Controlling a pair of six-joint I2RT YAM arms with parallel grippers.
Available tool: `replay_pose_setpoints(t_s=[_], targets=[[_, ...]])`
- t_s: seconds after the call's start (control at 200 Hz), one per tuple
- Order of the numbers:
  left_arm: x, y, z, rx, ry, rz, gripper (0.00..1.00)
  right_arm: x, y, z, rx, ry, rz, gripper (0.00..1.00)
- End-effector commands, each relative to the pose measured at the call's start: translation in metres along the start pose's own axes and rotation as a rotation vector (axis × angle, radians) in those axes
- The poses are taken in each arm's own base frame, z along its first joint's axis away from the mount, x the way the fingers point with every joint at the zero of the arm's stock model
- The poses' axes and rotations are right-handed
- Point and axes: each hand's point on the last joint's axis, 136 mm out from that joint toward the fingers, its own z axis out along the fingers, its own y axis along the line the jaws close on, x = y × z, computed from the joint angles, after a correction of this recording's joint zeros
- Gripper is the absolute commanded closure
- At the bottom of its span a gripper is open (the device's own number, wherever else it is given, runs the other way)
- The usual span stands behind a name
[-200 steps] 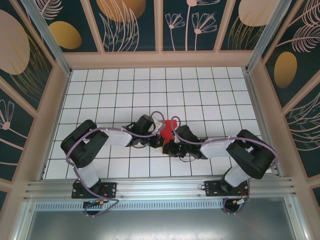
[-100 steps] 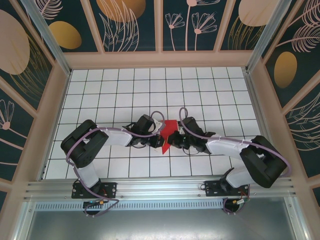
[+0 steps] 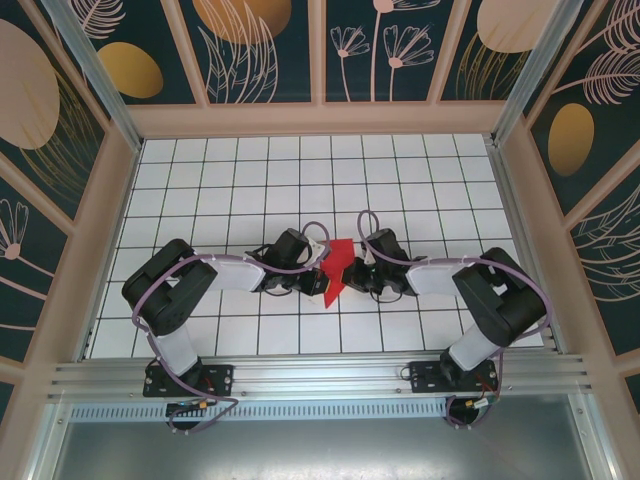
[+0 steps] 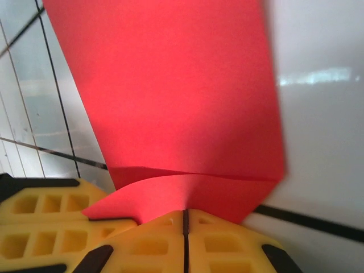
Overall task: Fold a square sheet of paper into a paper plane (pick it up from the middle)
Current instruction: Third fold the triangle at the center of the table.
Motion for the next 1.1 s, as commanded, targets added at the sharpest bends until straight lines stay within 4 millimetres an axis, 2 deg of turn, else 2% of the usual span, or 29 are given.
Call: replay_pose_setpoints(t_s=[0.0, 0.065, 0.205, 0.335, 0.43, 0.535, 0.565, 0.671, 0.736, 0.916, 1.001, 1.096], targets=[[0.05, 0.034, 0.007, -0.119, 0.157, -0.06, 0.95, 0.006, -0.009, 0.005, 0.021, 0.026, -0.01, 0.91], [0.052, 0.035, 0.006, -0.123, 0.162, -0.061, 0.95, 0.0, 0.0, -0.001, 0.012, 0.011, -0.029, 0.91], [0.053, 0.036, 0.005, -0.131, 0.164, -0.06, 0.95, -0.026, 0.014, -0.019, 0.007, -0.067, -0.054, 0.9], [0.051, 0.035, 0.006, -0.128, 0.163, -0.06, 0.95, -0.035, 0.011, -0.014, 0.002, -0.055, -0.054, 0.91], [0.052, 0.035, 0.006, -0.127, 0.165, -0.059, 0.95, -0.033, 0.005, -0.007, 0.017, -0.038, -0.048, 0.91], [0.051, 0.035, 0.006, -0.128, 0.165, -0.059, 0.95, -0.027, -0.015, 0.0, 0.069, -0.026, -0.027, 0.92], [0.052, 0.036, 0.006, -0.129, 0.165, -0.06, 0.95, -0.032, -0.026, -0.001, 0.081, -0.035, 0.004, 0.92], [0.052, 0.035, 0.006, -0.125, 0.167, -0.061, 0.95, -0.028, -0.037, 0.004, 0.087, -0.017, 0.025, 0.92], [0.053, 0.036, 0.006, -0.13, 0.17, -0.06, 0.95, -0.029, -0.031, 0.001, 0.057, -0.017, 0.022, 0.91], [0.055, 0.036, 0.005, -0.13, 0.174, -0.058, 0.95, -0.048, 0.001, -0.017, -0.048, -0.057, -0.02, 0.9], [0.055, 0.036, 0.005, -0.129, 0.175, -0.057, 0.95, -0.055, 0.0, -0.02, -0.034, -0.067, -0.029, 0.9], [0.054, 0.036, 0.005, -0.13, 0.173, -0.056, 0.95, -0.052, -0.013, -0.013, -0.015, -0.049, -0.008, 0.9]])
